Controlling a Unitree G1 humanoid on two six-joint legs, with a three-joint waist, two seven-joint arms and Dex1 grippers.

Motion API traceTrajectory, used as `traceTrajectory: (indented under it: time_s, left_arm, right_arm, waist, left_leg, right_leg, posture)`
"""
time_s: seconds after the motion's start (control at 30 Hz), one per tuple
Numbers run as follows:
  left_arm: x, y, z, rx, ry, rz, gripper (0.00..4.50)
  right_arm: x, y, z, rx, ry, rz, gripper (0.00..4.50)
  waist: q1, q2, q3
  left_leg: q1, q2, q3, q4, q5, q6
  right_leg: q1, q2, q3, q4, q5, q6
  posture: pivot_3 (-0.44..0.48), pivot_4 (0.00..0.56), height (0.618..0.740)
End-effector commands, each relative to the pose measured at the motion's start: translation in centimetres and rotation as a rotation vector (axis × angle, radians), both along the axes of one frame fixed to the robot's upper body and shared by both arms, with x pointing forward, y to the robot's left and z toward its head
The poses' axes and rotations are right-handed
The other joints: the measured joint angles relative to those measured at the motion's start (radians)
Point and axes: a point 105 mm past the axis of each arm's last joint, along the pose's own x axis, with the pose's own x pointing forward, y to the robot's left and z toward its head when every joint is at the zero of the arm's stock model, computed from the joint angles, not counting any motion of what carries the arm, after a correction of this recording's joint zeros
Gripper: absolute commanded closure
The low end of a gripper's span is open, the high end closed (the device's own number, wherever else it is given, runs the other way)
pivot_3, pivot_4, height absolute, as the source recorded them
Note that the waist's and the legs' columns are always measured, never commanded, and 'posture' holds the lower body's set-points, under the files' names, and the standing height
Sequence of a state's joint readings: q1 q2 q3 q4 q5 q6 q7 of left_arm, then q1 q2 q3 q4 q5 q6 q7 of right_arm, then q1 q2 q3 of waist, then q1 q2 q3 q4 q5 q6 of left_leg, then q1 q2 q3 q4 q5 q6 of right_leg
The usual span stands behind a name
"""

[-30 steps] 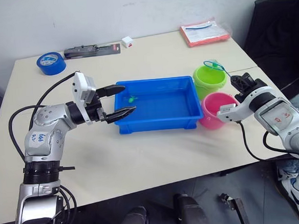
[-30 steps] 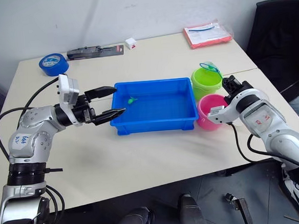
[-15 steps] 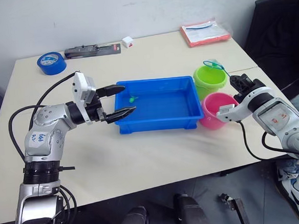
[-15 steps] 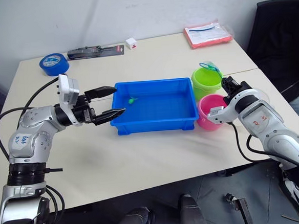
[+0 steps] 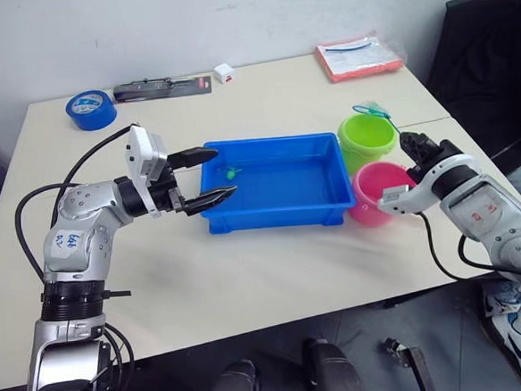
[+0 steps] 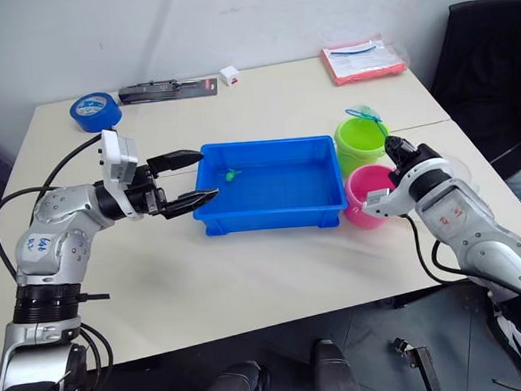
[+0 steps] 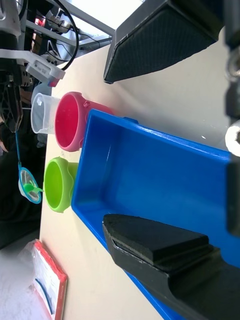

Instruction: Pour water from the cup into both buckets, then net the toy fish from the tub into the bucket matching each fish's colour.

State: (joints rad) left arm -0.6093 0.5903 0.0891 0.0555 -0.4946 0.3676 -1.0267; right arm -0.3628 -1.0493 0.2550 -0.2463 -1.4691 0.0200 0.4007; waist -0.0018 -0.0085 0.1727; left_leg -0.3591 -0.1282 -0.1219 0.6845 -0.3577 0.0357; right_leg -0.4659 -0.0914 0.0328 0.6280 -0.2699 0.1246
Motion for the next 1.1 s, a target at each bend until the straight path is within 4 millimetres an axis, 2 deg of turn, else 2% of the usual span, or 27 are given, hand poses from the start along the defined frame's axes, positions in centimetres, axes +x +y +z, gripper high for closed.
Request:
traceTrajectory:
  time_s: [0.03,0.37,0.5,0.57,0.7,0.8,0.87,0.93,1.03,1.1]
  left_arm:
    - [-0.1,-0.2,0.6,-0.003,-0.031,-0.007,0.0]
    - [-0.1,-0.3,0.5,-0.005,-0.028,-0.009,0.0]
    - [-0.2,-0.1,0.5,-0.008,-0.024,-0.002,0.0]
    - [-0.2,0.5,0.5,-0.007,-0.021,0.019,0.0]
    - [-0.1,1.8,0.5,0.004,-0.008,0.077,0.0]
    - [-0.1,3.1,0.9,-0.001,-0.011,0.131,0.0]
    - [-0.1,4.3,1.2,0.013,-0.012,0.18,0.0]
    - [-0.2,5.1,1.3,0.02,-0.01,0.215,0.0]
    - [0.0,6.1,1.0,0.03,0.037,0.304,0.0]
    - [-0.1,6.4,0.9,0.028,0.057,0.337,0.0]
  right_arm:
    - [-0.6,-0.1,2.3,-0.027,-0.115,0.008,3.72]
    - [-0.5,-0.7,1.9,-0.001,-0.094,-0.012,3.72]
    - [-0.4,0.0,2.8,0.127,-0.092,-0.009,3.72]
    - [-0.2,1.4,3.4,0.33,-0.055,0.035,3.72]
    - [0.2,2.1,4.4,0.65,0.044,0.025,3.72]
    - [0.3,3.5,5.5,0.919,0.16,0.072,3.72]
    - [0.5,4.2,5.4,1.175,0.303,0.069,3.72]
    - [0.7,4.6,4.8,1.347,0.428,0.043,3.72]
    - [1.4,5.8,4.4,1.786,0.618,-0.035,3.72]
    - [1.4,6.5,4.1,1.913,0.709,-0.075,3.72]
  waist:
    - [0.0,0.0,0.0]
    - [0.0,0.0,0.0]
    - [-0.001,0.0,0.0]
    - [-0.004,0.0,0.0]
    - [-0.005,0.0,0.0]
    - [-0.009,0.0,0.0]
    - [-0.009,0.0,0.0]
    - [-0.01,0.0,0.0]
    - [-0.013,0.0,0.0]
    - [-0.014,0.0,0.0]
  left_leg:
    - [0.0,0.0,0.0,0.0,0.0,0.0]
    - [0.0,0.0,0.0,0.0,0.0,0.0]
    - [0.0,0.0,0.0,0.0,0.0,0.0]
    - [0.001,0.001,0.0,0.0,0.0,0.0]
    - [0.001,0.002,0.001,0.0,0.0,-0.001]
    - [0.002,0.002,0.0,0.0,0.0,-0.001]
    - [0.002,0.002,-0.001,0.0,0.0,-0.001]
    - [0.002,0.002,-0.001,0.0,0.0,-0.001]
    - [0.001,0.002,-0.002,0.0,0.0,-0.001]
    - [0.001,0.002,-0.002,0.0,0.0,-0.001]
  right_leg:
    - [0.0,0.0,0.0,0.0,0.0,0.0]
    - [0.0,0.0,0.0,0.0,0.0,0.0]
    - [0.0,0.0,0.0,0.0,0.0,0.0]
    - [0.0,0.0,0.001,0.0,0.0,0.0]
    - [0.001,0.001,0.001,0.0,0.0,0.0]
    - [0.001,0.002,0.001,0.0,0.0,0.0]
    - [0.001,0.002,0.0,0.0,0.0,0.0]
    - [0.002,0.002,0.0,0.0,0.0,0.0]
    - [0.002,0.002,0.0,0.0,0.0,0.0]
    - [0.001,0.001,0.0,0.001,0.0,0.0]
  posture:
    - [0.0,0.15,0.74]
    - [0.0,0.15,0.74]
    - [0.0,0.15,0.74]
    - [0.0,0.15,0.74]
    - [0.0,0.15,0.74]
    - [0.0,0.15,0.74]
    - [0.0,0.15,0.74]
    - [0.0,0.15,0.74]
    - [0.0,0.15,0.74]
    - [0.0,0.15,0.74]
